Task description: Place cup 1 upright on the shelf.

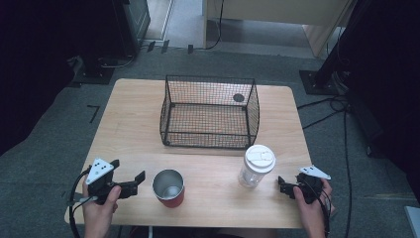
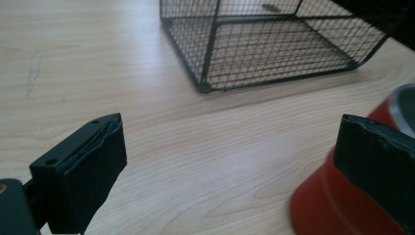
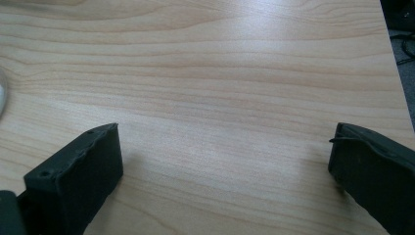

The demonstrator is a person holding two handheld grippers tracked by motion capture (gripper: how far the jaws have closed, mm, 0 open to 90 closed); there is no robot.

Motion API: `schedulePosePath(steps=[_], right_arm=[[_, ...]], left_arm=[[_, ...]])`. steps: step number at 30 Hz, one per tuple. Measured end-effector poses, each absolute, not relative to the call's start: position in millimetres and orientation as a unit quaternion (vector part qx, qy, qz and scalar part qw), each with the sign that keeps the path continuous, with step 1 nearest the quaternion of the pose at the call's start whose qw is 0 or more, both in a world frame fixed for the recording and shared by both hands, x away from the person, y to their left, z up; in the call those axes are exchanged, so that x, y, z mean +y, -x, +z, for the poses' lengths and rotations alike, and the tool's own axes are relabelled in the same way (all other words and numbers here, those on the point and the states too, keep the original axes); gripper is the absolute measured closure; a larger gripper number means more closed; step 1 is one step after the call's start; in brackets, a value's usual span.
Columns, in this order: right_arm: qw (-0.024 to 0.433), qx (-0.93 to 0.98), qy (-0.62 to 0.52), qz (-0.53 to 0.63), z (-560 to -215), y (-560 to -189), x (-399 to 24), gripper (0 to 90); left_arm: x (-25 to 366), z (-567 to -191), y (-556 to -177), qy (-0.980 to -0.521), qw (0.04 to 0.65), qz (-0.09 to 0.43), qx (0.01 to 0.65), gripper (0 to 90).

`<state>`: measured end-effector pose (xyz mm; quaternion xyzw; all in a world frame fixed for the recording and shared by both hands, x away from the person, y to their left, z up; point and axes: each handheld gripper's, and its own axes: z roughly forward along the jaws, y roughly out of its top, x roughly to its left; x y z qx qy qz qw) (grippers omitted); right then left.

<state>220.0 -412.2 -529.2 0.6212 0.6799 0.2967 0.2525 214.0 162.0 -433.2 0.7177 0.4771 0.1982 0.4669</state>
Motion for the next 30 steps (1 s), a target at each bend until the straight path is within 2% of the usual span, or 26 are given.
schedulePosePath(steps=[13, 24, 30], right_arm=[[0.253, 0.68, -0.621, 0.297, -529.2, -220.0, -412.2, 0.0], [0.253, 0.68, -0.621, 0.297, -529.2, -220.0, -412.2, 0.0], [0.253, 0.68, -0.621, 0.297, -529.2, -220.0, -412.2, 0.0]], left_arm=[[130.8, -420.3, -198.7, -0.736, 0.505, 0.155, 0.423, 0.0], [101.5, -426.8, -188.2, -0.756, 0.513, 0.121, 0.388, 0.0], [87.9, -433.7, -183.4, -0.771, 0.498, 0.125, 0.378, 0.0]])
